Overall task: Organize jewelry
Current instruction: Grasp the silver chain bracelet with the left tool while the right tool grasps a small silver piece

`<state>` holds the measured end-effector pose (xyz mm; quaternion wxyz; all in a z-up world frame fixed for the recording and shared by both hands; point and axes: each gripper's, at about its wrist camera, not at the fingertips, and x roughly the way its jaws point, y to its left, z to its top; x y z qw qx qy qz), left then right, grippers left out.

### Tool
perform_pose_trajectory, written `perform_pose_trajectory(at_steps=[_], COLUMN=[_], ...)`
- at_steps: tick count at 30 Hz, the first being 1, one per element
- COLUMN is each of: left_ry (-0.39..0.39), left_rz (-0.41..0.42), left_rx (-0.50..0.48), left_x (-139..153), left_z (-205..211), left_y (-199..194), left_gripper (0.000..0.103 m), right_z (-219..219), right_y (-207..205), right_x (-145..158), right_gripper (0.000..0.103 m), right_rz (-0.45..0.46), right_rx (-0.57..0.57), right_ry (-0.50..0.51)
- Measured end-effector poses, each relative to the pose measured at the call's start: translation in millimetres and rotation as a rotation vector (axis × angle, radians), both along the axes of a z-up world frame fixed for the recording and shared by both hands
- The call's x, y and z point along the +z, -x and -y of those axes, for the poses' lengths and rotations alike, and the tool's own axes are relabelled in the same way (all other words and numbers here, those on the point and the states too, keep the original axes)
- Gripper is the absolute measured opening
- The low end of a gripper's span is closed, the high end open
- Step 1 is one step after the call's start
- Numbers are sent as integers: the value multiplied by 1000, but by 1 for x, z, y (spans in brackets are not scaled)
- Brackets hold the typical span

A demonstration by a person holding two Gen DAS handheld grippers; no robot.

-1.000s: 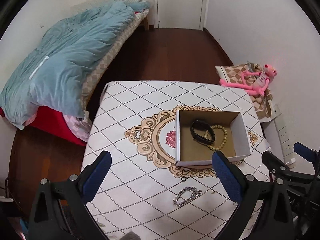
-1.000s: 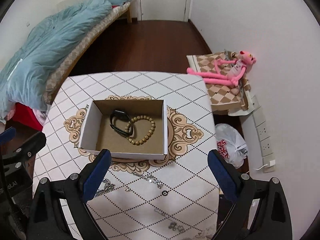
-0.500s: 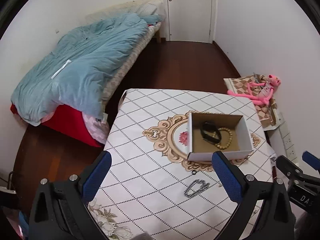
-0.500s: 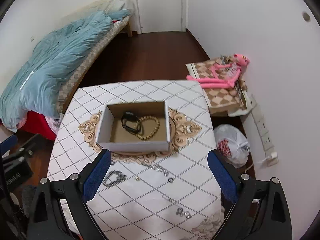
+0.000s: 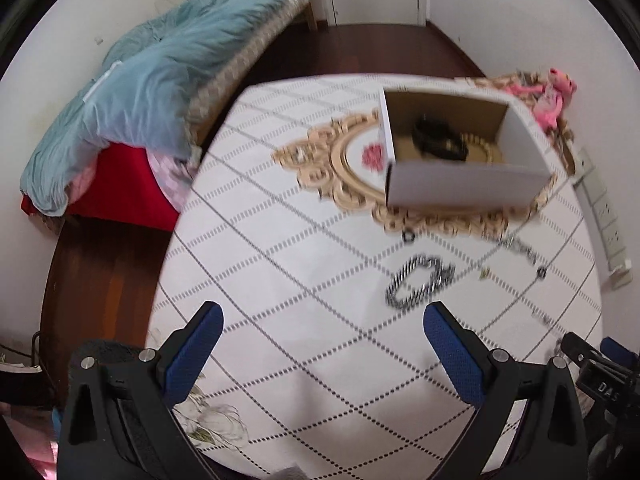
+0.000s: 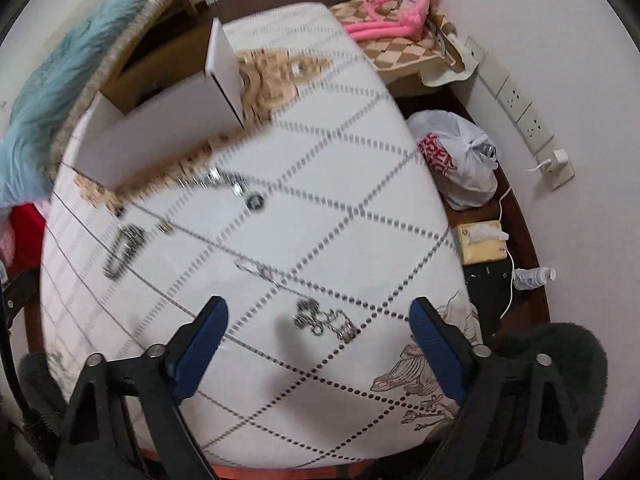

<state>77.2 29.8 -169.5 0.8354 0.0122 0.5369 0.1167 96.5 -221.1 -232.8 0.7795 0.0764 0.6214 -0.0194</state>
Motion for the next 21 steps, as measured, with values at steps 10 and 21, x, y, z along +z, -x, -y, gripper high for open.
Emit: perform_pose_trajectory(at_steps=[10,21], left_ry=[7,163], left_rz=[-61,-103], left_rx=[-13,4], left_x=[-32,-52], left_z=[1,-26], left_y=[6,-26], left_gripper=[102,102], right_z=[-19,-5], right_y=[12,-15], right_x=[-28,12], right_gripper=[9,7], right_rz=[98,215], right_rx=[87,11], right_ry=[116,-129])
